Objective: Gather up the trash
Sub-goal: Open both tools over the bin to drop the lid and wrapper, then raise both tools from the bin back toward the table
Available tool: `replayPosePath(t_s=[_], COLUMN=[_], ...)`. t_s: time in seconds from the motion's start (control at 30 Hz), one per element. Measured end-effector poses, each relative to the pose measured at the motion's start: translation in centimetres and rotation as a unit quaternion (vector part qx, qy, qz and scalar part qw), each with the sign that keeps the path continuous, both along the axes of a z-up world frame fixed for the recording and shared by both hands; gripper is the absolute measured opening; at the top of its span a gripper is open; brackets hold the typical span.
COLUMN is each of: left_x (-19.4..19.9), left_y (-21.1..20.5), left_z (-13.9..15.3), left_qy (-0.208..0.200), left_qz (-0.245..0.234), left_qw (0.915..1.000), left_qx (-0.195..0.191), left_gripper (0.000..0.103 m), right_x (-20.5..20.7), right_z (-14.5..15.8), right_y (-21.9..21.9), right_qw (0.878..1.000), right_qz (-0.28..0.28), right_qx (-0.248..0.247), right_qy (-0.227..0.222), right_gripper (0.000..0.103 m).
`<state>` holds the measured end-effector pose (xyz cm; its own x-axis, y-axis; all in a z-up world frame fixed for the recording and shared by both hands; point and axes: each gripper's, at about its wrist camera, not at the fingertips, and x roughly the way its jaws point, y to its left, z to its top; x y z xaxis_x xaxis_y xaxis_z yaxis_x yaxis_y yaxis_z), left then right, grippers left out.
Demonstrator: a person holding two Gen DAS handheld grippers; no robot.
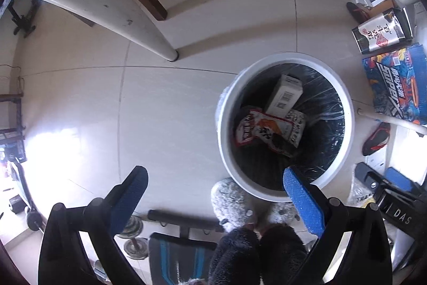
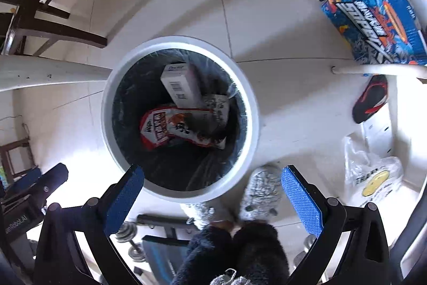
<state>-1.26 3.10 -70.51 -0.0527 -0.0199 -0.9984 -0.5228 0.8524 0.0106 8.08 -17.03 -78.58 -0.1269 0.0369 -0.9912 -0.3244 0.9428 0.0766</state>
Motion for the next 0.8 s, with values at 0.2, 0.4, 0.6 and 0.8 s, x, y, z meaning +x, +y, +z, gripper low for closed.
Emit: replayPosePath(t_s=[0.2,0.4,0.6,0.8], left_x=[-0.7,-1.2,-2.1,-3.7], left_y=[-0.1,-1.0,-1.9,-3.2], left_z=[1.5,3.5,7.2,11.9], left_qy=[-0.001,-0.006,-0.014,-0.019], left_qz=[-0.001,-0.005,-0.017,-0.023], left_qw=[0.9998,0.9996,0.9993,0.9992], left_qx=[0.021,0.028,0.032,0.026], left_gripper=[0.103,0.103,0.103,0.103], right_x=[-0.1,-0.4,-1.4,-2.7], right_z=[1.8,4.6,8.3,13.3], right_y=[-0.7,-1.7,-2.2,-2.8], right_qw=[0.999,0.998,0.998,0.998], right_qz=[0.011,0.004,0.0,0.004], right_qx=[-0.039,-0.048,-0.04,-0.036], right_qy=[-0.029,-0.045,-0.047,-0.055], right_gripper=[0.103,0.103,0.103,0.103])
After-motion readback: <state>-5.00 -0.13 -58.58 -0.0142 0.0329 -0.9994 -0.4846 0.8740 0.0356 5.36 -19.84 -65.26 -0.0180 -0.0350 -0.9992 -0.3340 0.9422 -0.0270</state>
